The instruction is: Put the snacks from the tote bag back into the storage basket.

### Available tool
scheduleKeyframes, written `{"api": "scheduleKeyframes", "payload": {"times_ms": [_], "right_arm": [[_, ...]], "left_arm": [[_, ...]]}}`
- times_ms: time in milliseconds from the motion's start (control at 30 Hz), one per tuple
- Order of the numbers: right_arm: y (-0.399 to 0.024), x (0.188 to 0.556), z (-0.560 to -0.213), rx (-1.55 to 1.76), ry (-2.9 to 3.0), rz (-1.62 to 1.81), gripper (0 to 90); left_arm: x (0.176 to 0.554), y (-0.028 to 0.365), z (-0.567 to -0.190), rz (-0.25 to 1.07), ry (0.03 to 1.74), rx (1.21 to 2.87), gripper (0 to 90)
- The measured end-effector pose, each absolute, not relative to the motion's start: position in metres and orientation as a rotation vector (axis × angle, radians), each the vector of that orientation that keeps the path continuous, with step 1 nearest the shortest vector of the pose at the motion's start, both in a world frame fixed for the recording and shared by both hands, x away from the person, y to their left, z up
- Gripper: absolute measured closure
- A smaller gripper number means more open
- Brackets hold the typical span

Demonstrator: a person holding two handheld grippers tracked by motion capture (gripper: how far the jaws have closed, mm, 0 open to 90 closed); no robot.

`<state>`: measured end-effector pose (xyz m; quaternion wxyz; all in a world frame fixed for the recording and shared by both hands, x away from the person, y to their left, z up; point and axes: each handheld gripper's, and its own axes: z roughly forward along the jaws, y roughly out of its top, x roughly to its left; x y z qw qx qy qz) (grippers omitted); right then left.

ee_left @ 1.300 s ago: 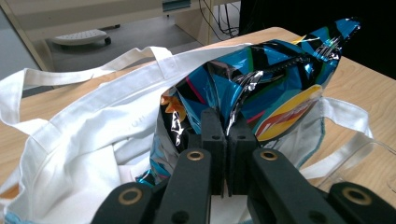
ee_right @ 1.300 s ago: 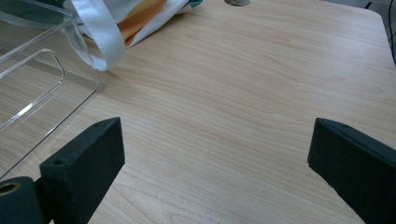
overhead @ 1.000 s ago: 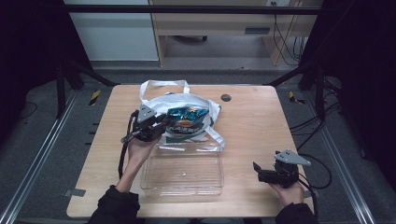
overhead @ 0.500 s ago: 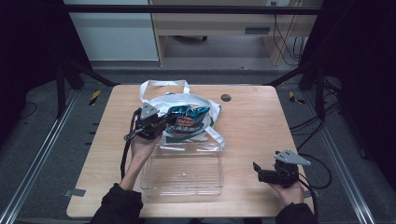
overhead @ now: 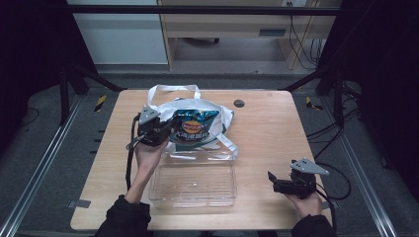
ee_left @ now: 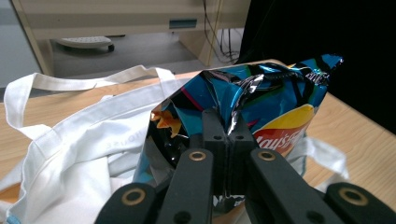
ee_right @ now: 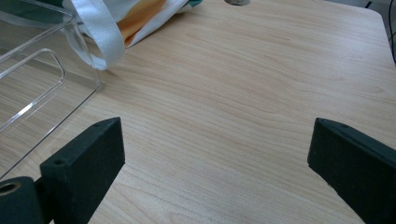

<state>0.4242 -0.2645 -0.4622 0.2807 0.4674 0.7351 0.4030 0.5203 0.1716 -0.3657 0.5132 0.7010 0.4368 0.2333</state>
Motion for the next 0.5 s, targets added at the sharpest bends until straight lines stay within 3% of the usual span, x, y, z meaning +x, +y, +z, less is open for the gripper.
{"api": "scheduleKeyframes", "payload": {"times_ms": [500], "right_arm": [[-0.264,0.424,-0.462,1.253,1.970,1.081,4.2]], "left_arm": [[0.497,0.172,-0.331,0.571,0.958,1.578,89.6]]}}
